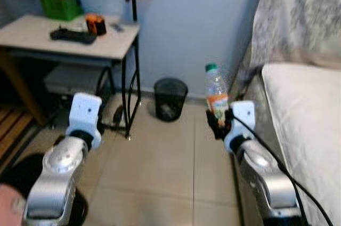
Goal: Clean up the room
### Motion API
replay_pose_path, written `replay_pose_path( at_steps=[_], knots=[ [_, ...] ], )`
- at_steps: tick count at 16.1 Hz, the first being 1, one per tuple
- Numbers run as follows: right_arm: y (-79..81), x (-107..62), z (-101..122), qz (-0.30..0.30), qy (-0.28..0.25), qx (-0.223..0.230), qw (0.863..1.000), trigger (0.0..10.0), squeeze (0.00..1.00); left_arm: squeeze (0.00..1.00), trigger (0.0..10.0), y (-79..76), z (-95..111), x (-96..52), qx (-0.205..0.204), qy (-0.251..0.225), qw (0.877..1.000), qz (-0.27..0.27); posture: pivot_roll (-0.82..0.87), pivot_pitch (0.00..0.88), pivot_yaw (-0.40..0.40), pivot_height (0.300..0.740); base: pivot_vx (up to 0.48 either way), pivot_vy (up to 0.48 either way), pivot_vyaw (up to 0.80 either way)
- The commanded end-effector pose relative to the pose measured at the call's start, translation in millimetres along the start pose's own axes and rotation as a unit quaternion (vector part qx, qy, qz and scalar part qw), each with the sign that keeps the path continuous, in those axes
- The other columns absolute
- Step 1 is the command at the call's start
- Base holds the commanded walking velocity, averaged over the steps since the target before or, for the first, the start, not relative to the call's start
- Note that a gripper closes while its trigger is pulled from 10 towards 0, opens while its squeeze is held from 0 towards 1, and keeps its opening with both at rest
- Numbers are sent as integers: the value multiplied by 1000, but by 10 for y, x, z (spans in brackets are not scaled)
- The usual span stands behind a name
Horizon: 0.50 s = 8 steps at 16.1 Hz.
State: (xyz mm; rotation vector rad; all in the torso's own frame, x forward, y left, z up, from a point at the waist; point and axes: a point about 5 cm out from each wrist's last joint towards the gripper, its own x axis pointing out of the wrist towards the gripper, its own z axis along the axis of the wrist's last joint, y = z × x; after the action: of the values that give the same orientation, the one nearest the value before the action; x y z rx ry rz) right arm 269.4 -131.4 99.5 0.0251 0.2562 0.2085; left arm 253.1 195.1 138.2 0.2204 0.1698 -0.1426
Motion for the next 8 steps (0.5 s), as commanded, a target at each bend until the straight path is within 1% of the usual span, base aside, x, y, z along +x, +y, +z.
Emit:
replay_pose_path(
  at_steps=[1, 4, 5, 6, 7, 8],
  knots=[
    [-112, -12, 14, -18, 0, -5, 1000, 10000, 0, 0, 10000, -68, 52, 32, 0, -10, 1000, -14, -90, 0, -4, 740, 386, 0, 0],
    [-109, 0, 15, -20, 3, -3, 1000, 10000, 0, 0, 10000, -66, 53, 40, 0, -10, 1000, -15, -92, 0, -2, 740, 385, 0, 0],
    [-92, 7, 2, -13, 9, 6, 1000, 10000, 0, 0, 10000, -66, 54, 43, 0, -10, 1000, -17, -93, 0, 0, 740, 386, 0, -419],
    [-84, 9, -6, -10, 11, 12, 1000, 10000, 0, 0, 10000, -66, 53, 44, -1, -10, 1000, -16, -92, 0, 1, 740, 386, 0, -800],
    [-85, 9, -9, -14, 12, 6, 1000, 10000, 0, 0, 10000, -70, 53, 43, -1, -10, 1000, -16, -92, 0, 1, 740, 386, 0, -800],
    [-91, 9, -5, -20, 11, -8, 1000, 10000, 0, 0, 10000, -72, 54, 43, -1, -10, 1000, -17, -92, 0, 1, 740, 386, 0, 0]
  ],
)
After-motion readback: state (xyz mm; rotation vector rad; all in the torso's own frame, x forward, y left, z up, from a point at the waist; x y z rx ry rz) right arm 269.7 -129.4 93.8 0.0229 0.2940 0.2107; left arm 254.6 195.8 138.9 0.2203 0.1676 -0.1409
